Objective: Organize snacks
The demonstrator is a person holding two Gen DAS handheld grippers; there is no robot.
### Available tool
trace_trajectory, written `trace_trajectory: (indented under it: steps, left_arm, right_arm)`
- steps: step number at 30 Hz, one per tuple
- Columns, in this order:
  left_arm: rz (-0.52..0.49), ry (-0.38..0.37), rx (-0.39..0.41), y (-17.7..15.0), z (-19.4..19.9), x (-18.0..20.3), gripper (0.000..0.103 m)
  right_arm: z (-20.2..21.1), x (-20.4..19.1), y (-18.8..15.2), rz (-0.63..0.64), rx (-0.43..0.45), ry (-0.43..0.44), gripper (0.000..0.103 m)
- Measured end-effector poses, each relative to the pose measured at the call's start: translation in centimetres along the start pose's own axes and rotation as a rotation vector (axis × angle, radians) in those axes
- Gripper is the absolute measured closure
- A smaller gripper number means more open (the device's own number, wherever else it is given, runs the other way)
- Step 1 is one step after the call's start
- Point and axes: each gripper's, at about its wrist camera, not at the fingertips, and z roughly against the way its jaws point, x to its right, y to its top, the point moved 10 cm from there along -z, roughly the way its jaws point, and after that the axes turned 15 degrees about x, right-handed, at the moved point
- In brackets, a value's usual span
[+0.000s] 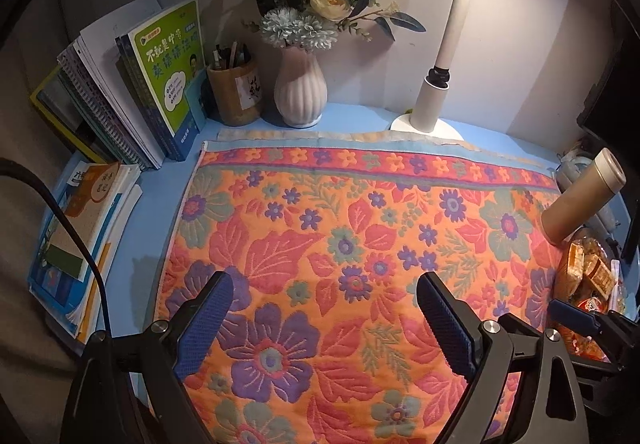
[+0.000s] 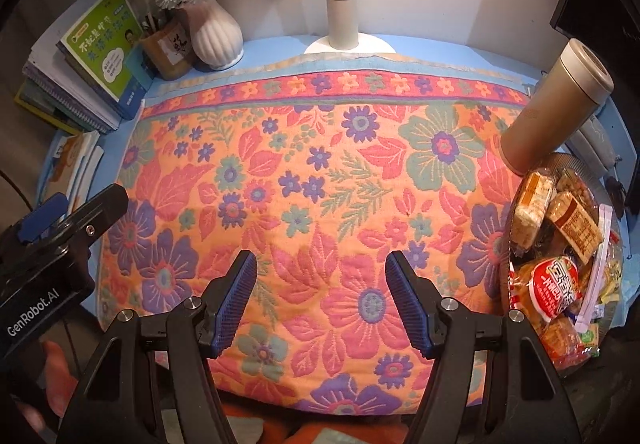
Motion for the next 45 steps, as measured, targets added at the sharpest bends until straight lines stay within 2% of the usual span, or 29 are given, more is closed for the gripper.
trace_trajectory:
  steps: [6, 12, 21, 36, 45]
  left_arm:
    - [-0.021, -0.041, -0.018, -0.5, -0.3, -0.9, 0.011]
    - [-0.058, -0.042, -0.006, -0.5, -0.6, -2.7, 0.011]
    - [-0.053, -0.079, -0.017, -1.0, -0.7, -4.3, 0.011]
    - [-0.128, -0.176, -0.006, -1.0, -0.3, -1.5, 0.011]
    - [-0.130, -0.190, -0.032, -1.7, -0.8, -1.2, 0.011]
  right_arm:
    - [-0.3, -0.9, -0.8, -0.024, -0.009, -0.031, 0.037]
    - [-0.9, -2.8, -2.1, -0.041, -0.027, -0.058, 0.037]
    - [-0.7, -4.9, -3.9, -0.052, -0.044, -0.088, 0.037]
    - [0.8, -2.6, -5.2, -0.163, -0.028, -0.170, 0.037]
    - [0.6, -2.7, -6.0, -0.166, -0.045, -0.183, 0.037]
